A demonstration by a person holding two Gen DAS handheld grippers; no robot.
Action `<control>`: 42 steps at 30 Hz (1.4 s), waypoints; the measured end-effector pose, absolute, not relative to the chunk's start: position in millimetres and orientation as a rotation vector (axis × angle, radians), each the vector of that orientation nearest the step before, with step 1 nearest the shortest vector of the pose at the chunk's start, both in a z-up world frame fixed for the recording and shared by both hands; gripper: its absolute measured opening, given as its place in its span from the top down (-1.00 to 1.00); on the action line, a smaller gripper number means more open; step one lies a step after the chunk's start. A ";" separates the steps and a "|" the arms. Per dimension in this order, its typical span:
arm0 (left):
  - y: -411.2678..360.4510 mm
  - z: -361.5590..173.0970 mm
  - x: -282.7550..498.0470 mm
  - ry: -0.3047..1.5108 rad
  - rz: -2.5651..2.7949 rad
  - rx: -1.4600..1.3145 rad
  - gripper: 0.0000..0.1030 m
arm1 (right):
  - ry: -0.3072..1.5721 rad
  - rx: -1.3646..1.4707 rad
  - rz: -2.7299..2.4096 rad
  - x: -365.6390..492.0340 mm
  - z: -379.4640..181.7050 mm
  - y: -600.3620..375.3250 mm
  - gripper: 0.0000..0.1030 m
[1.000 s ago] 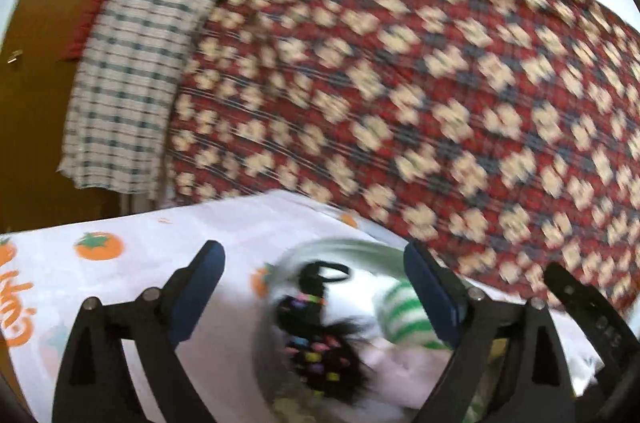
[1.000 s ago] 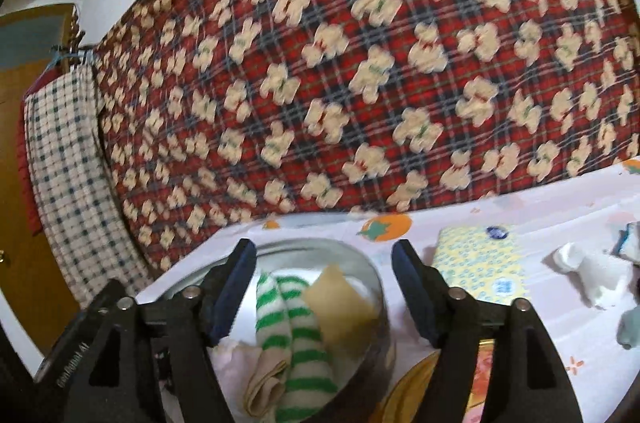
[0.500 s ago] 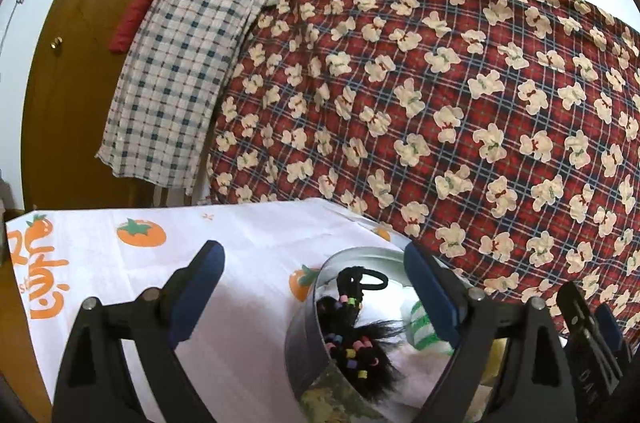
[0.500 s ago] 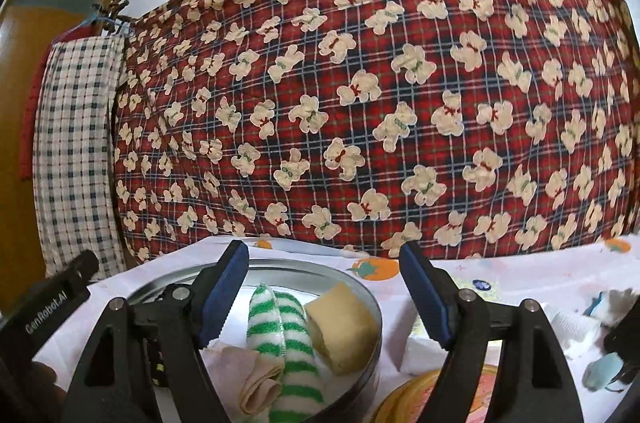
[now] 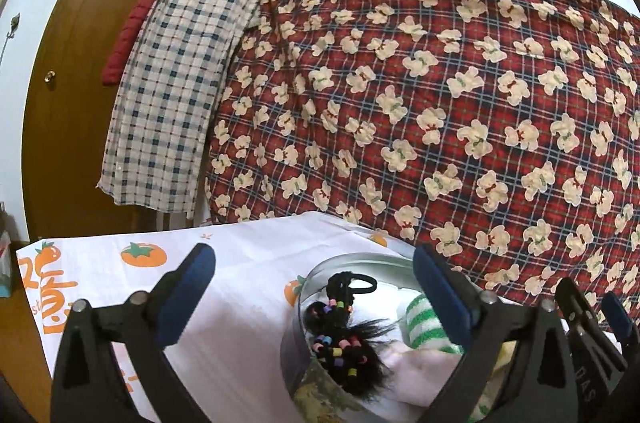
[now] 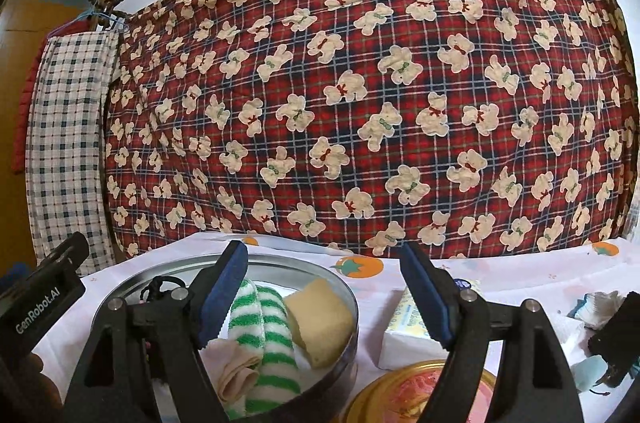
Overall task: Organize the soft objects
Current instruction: 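Move both grippers back toward the black fuzzy pad and white socks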
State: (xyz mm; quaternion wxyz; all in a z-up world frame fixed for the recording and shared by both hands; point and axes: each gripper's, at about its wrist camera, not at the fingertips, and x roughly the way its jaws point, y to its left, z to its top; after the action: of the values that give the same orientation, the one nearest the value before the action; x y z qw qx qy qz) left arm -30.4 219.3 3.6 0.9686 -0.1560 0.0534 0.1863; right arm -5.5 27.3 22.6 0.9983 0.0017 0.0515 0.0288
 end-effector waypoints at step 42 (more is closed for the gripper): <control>52.1 13.5 -53.3 0.174 -0.113 -0.101 -0.99 | 0.193 -0.005 -0.230 -42.1 21.2 -125.3 -0.56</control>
State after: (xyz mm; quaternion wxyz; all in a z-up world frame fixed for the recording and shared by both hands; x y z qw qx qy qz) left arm -53.3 52.1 13.5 0.9933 -0.0504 0.0869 -0.0563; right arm -42.1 -125.3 21.2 0.9887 -0.0025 0.0963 -0.1146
